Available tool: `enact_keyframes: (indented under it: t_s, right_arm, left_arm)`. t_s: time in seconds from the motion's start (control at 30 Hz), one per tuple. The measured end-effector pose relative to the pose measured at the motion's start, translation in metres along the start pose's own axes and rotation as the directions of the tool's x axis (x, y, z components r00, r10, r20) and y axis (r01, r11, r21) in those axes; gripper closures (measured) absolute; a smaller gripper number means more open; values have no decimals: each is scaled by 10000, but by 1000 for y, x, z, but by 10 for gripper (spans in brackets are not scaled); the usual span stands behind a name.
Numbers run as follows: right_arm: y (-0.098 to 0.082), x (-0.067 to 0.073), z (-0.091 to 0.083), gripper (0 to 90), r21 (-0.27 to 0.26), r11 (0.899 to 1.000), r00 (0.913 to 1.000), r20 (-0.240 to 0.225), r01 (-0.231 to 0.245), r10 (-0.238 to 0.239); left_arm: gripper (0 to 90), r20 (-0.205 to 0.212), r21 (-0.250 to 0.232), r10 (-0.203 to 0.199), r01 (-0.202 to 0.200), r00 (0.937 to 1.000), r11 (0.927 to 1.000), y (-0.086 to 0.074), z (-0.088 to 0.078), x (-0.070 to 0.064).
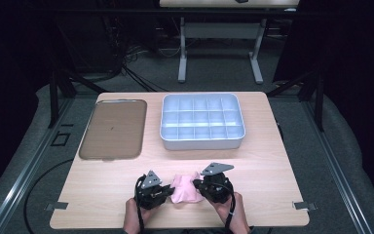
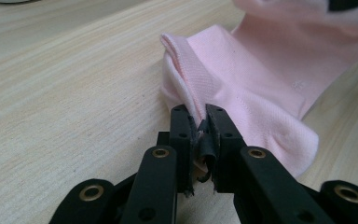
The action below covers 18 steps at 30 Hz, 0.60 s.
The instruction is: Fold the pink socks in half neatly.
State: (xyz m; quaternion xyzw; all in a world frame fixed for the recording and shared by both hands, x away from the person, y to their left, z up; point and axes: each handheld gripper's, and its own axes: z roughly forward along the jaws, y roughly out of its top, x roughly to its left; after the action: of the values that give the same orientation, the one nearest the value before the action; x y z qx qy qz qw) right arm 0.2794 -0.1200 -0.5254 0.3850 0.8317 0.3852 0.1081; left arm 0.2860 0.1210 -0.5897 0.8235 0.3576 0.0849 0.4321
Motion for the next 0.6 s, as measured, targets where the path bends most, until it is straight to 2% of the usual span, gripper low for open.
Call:
enact_keyframes:
  t_s: [0.13,0.33,0.6]
  right_arm:
    - [11,7,-4,882,-328,9984,9987,-201,457,-464]
    - [22,22,9,880,-416,9933,9920,-613,1076,-1101]
    - [20,31,25,881,-583,9909,9869,-1001,1212,-1266]
  left_arm:
    - [818,-41,-21,21,-21,10000,10000,0,0,0]
    - [818,-48,-21,28,-28,10000,10000,0,0,-1]
    - [817,-50,-25,21,-21,10000,10000,0,0,0]
